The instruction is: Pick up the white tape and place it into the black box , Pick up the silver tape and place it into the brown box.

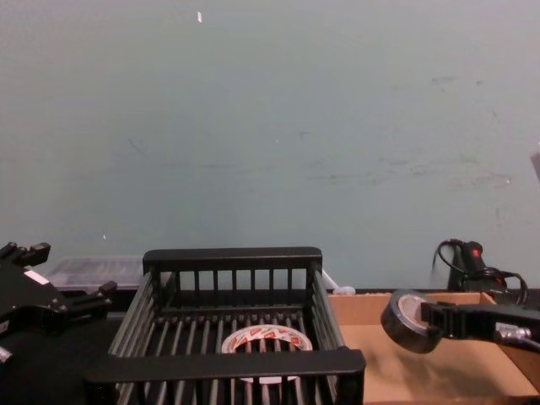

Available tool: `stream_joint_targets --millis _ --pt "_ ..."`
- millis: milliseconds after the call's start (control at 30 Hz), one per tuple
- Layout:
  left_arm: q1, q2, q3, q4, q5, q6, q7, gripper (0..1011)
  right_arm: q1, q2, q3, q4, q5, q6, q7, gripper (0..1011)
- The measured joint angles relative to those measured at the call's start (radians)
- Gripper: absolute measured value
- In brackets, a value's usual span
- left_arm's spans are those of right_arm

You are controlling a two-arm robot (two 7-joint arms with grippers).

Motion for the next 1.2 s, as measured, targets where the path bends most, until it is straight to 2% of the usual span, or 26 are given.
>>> stream_joint_targets --millis 100,200,233,300,533,933,1067,1200 --pt "0.000 0.000 0.000 0.000 0.000 0.000 0.000 1001 0.000 0.000 0.000 -0.001 0.000 0.000 0.000 174" --pt "0.000 0.000 0.000 0.000 0.000 0.000 0.000 1001 -0.001 0.000 0.000 -0.001 0.001 -0.001 -0.001 229" --pt "0.000 0.000 0.000 0.000 0.000 0.000 0.000 1001 -0.001 0.000 0.000 -0.001 0.001 -0.001 -0.001 285" --pt "0.000 0.000 0.000 0.000 0.000 0.000 0.000 1001 -0.001 0.001 0.000 -0.002 0.001 -0.001 -0.001 316" --pt "0.000 0.000 0.000 0.000 0.000 0.000 0.000 1001 -0.001 0.001 0.000 -0.003 0.002 -0.001 -0.001 564" --pt "0.000 0.000 0.000 0.000 0.000 0.000 0.000 1001 -0.002 0.001 0.000 -0.003 0.002 -0.001 -0.001 920" --pt "0.000 0.000 0.000 0.000 0.000 0.000 0.000 1001 -0.002 0.001 0.000 -0.003 0.002 -0.001 -0.001 1003" --pt "0.000 0.000 0.000 0.000 0.000 0.000 0.000 1001 -0.006 0.000 0.002 -0.005 0.002 -0.005 -0.001 1002"
